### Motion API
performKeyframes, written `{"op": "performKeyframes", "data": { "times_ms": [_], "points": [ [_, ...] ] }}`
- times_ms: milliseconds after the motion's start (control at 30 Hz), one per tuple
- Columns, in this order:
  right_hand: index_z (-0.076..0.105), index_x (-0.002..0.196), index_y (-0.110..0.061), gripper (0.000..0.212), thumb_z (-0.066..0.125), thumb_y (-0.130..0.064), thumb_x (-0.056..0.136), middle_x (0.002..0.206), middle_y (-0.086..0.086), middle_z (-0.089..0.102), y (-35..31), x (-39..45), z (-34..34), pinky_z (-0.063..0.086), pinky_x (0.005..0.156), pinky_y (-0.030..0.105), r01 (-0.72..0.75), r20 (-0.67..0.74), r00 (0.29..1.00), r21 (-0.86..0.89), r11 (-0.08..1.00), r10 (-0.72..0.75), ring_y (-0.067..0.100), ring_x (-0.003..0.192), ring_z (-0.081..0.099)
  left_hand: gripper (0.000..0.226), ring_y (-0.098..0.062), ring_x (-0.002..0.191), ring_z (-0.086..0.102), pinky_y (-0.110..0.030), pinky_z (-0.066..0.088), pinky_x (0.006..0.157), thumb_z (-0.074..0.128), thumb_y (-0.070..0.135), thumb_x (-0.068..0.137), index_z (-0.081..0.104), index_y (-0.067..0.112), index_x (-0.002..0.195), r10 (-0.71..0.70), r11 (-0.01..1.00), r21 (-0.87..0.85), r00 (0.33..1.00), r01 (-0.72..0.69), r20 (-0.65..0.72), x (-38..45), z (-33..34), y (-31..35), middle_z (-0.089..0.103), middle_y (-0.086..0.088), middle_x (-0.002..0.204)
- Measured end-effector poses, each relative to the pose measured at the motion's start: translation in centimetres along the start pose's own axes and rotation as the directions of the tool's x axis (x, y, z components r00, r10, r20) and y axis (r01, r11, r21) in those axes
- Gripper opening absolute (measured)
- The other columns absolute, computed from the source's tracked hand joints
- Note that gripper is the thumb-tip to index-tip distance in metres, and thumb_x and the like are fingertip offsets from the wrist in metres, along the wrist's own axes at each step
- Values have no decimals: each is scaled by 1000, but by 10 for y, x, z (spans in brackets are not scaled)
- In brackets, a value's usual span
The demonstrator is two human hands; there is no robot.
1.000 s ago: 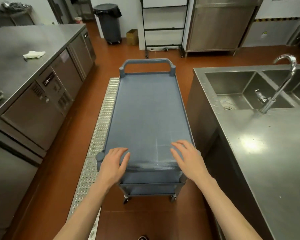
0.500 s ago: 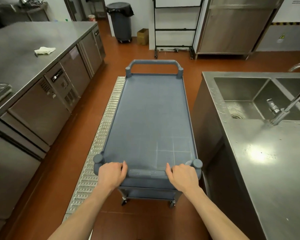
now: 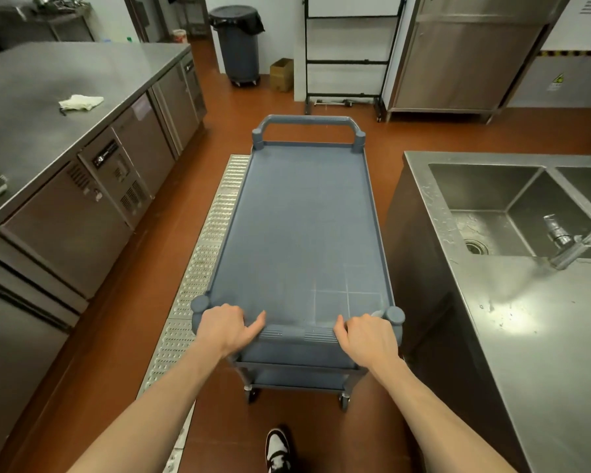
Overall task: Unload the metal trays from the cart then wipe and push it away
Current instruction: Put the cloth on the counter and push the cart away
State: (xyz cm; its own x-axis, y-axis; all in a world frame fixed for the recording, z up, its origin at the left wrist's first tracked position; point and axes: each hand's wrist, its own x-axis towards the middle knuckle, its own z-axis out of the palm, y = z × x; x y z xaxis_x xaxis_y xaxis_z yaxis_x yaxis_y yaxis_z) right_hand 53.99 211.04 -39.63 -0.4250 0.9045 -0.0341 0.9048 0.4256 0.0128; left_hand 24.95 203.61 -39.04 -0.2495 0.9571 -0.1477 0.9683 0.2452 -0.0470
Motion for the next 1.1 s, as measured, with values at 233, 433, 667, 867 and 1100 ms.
{"op": "performKeyframes", "data": {
  "times_ms": [233, 433, 667, 867, 1100],
  "points": [
    [54, 58, -17, 61, 33, -46, 107, 59, -2, 57, 4, 73, -15, 28, 44, 26, 14, 21, 1000, 50, 999, -15, 17, 54, 55, 79, -23, 60, 58, -32, 51, 62, 18, 77, 93, 49, 17, 52, 50, 998, 30, 998, -51, 35, 76, -14, -11, 52, 2, 54],
    [57, 59, -16, 61, 31, -46, 106, 58, 0, 59, 6, 137, -17, 33, 46, 27, -17, 53, 999, 66, 998, 13, 17, 53, 55, 78, -21, 60, 60, -32, 53, 63, 24, 77, 96, 50, 17, 53, 32, 999, 5, 999, -32, 26, 141, -21, -22, 58, 1, 58],
    [55, 58, -15, 62, 29, -47, 105, 56, -1, 57, 15, 216, -19, 47, 52, 29, -53, 91, 995, 71, 996, 47, 18, 54, 58, 77, -20, 59, 60, -32, 52, 61, 29, 75, 98, 50, 17, 52, 36, 999, -12, 999, -36, 38, 218, -33, -29, 58, 1, 57],
    [51, 57, -15, 61, 32, -45, 106, 56, -2, 55, 26, 287, -19, 37, 48, 27, -53, 67, 997, 67, 996, 49, 17, 52, 53, 78, -21, 58, 60, -32, 52, 61, 29, 74, 98, 49, 16, 51, 42, 999, -10, 998, -42, 53, 288, -45, -31, 59, 0, 56],
    [58, 59, -12, 61, 32, -46, 103, 56, 0, 56, 42, 384, -19, 47, 54, 32, -56, 69, 996, 62, 997, 52, 22, 54, 59, 80, -18, 54, 59, -31, 49, 57, 13, 80, 88, 46, 17, 50, 44, 999, -15, 998, -44, 41, 384, -57, -34, 52, 3, 50]
  ]
}}
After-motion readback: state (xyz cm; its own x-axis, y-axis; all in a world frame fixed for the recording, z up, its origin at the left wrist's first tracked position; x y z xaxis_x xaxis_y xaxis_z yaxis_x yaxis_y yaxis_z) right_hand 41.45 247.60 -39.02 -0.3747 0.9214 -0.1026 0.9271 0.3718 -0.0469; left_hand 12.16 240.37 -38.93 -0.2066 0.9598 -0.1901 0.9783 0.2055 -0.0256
